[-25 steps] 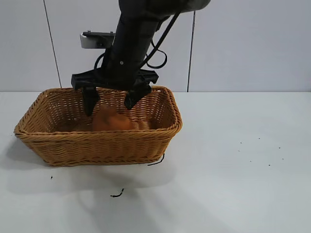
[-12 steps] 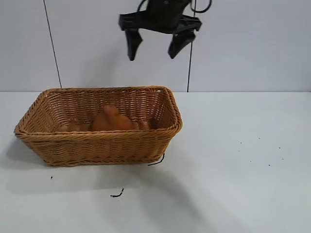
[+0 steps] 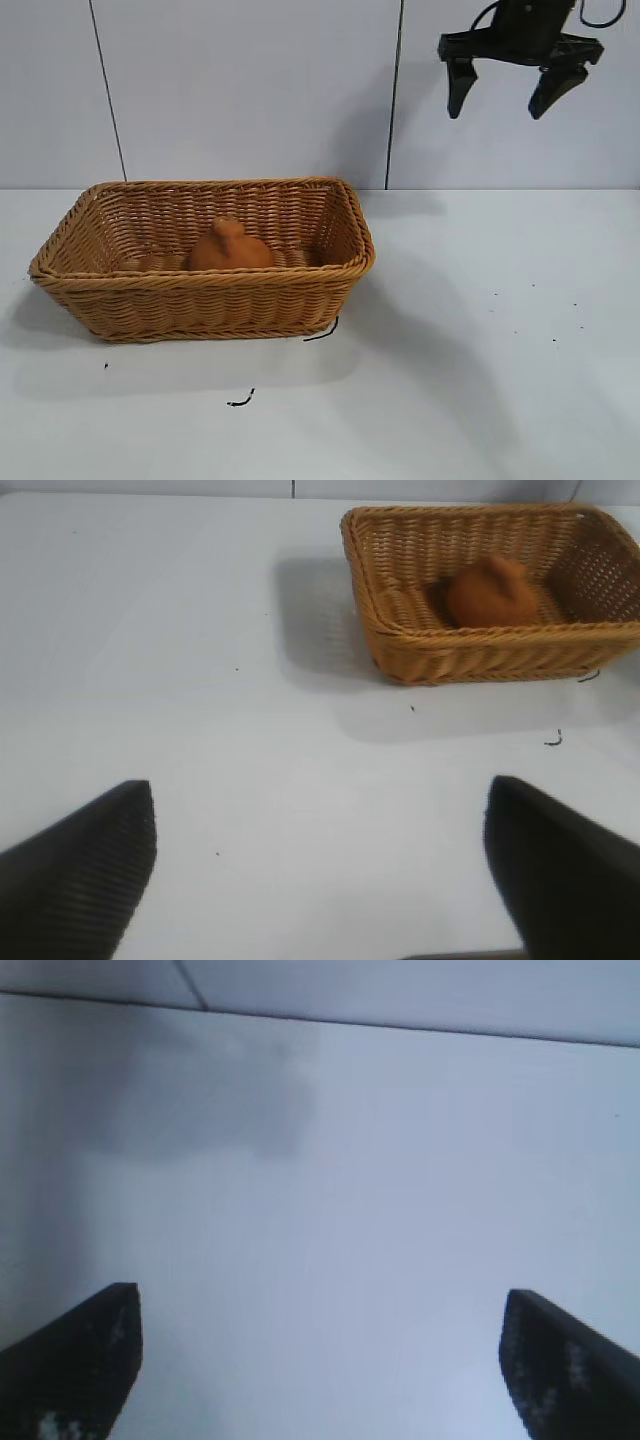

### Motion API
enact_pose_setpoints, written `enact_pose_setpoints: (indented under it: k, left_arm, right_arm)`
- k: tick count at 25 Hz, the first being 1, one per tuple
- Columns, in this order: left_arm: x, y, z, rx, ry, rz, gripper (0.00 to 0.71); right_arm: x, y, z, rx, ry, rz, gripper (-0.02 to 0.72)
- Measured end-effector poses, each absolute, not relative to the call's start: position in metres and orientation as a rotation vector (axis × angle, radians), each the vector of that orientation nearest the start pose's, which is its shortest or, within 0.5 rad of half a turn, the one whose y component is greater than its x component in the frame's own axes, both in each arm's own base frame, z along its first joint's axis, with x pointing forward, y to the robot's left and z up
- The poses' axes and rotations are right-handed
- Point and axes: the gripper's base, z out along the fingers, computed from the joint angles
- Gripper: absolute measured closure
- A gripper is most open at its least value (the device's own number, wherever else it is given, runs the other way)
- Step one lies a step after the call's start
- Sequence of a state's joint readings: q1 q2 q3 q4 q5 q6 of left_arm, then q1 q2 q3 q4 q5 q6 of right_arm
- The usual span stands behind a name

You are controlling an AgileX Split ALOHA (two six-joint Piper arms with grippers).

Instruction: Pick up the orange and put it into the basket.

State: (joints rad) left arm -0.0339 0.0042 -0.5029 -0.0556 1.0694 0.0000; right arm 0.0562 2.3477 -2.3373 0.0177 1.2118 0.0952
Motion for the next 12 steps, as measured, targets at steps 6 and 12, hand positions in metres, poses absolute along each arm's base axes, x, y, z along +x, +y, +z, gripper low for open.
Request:
enact_pose_setpoints:
  k: [6, 12]
  left_arm:
    - [-0.005, -0.004, 0.277, 0.038, 2.054, -0.087, 0.071]
    - [-0.005, -0.004, 0.277, 0.038, 2.054, -0.087, 0.071]
  right_arm:
    - [0.482, 0.033, 0.253, 0.043, 2.811, 0.106, 0.009]
    - [0.399, 0.028, 0.272, -0.009, 2.932, 0.09, 0.008]
